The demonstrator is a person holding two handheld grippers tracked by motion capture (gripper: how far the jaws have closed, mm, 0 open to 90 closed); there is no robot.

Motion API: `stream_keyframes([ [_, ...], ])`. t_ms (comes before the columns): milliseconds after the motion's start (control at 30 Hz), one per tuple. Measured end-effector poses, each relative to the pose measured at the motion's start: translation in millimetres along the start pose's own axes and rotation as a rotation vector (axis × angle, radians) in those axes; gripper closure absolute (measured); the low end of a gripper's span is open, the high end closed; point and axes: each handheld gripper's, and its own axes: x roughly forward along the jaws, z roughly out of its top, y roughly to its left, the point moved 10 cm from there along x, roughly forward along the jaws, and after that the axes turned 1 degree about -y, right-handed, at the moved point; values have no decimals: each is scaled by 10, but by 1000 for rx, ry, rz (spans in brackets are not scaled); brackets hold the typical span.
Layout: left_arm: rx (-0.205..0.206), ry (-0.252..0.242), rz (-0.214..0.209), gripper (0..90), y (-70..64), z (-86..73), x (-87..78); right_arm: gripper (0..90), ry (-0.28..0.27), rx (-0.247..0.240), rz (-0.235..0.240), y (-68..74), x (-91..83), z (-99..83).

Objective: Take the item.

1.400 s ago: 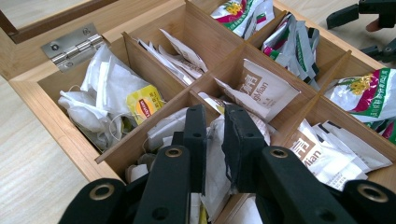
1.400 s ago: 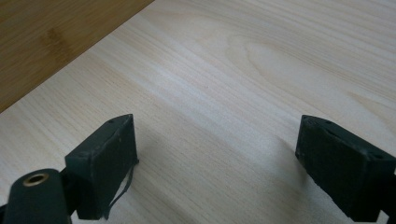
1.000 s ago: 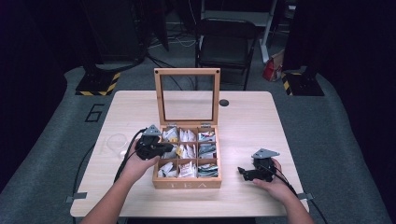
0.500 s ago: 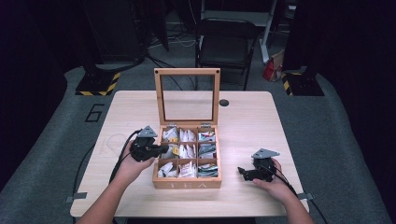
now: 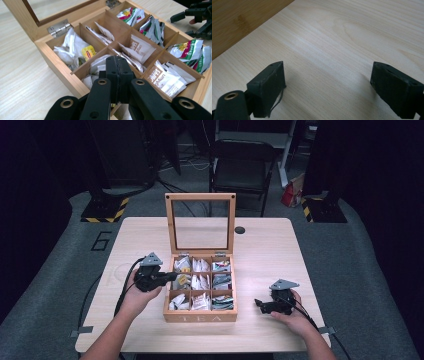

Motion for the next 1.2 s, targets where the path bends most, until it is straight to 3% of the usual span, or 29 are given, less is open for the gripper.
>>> stream_keyframes([
  [600,24,-78,10,898,-61,265,-163,118,1,3,-1,1,-1,-1],
  [1200,10,-102,17,898,-4,334,-286,119,1,2,-1,1,-1,-1],
])
